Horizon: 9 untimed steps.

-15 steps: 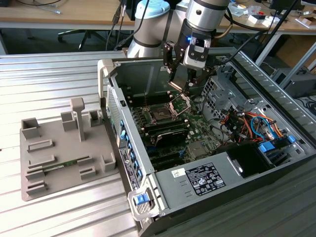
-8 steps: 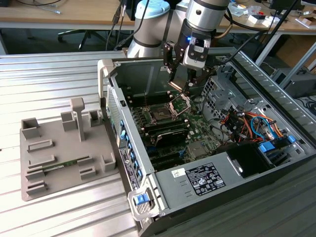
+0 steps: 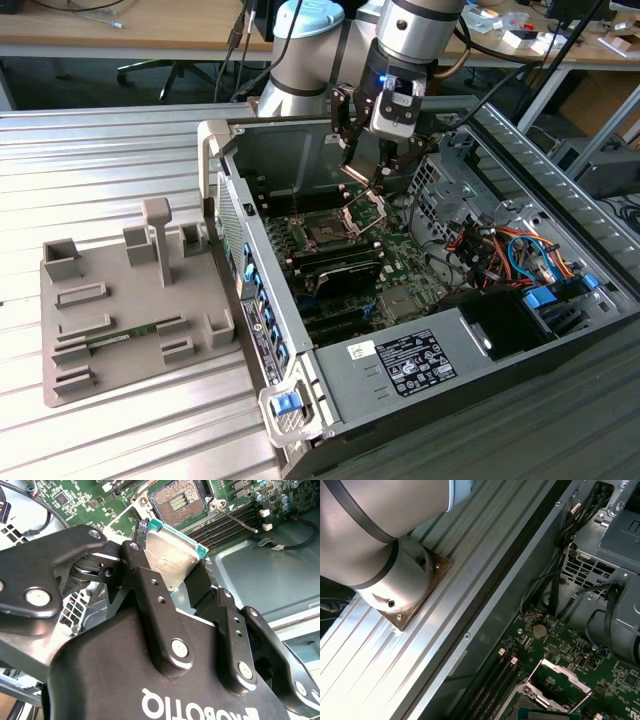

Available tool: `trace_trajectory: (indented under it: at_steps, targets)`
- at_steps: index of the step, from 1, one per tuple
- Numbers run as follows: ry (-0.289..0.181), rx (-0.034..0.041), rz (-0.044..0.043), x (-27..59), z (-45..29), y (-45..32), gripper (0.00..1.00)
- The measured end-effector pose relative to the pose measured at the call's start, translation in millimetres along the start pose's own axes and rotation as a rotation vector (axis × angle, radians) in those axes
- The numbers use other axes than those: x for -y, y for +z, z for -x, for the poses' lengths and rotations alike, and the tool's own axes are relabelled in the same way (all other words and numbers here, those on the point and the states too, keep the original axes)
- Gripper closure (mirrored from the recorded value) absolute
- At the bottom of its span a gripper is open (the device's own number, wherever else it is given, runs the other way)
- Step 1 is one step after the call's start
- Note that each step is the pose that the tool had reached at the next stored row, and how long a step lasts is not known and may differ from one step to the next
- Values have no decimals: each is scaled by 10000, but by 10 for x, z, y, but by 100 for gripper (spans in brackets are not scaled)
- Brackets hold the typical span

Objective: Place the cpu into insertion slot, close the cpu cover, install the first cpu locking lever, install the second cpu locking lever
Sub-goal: 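Place the cpu into insertion slot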

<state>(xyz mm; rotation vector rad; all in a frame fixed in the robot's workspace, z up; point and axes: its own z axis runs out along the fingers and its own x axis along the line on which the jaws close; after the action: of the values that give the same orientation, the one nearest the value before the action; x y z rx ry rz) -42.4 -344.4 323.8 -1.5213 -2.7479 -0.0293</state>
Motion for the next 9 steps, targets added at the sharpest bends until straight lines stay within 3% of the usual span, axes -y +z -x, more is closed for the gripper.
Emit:
trace_trajectory:
  at_steps: [9]
  targets:
    - [100, 1, 2, 0, 0, 2, 46]
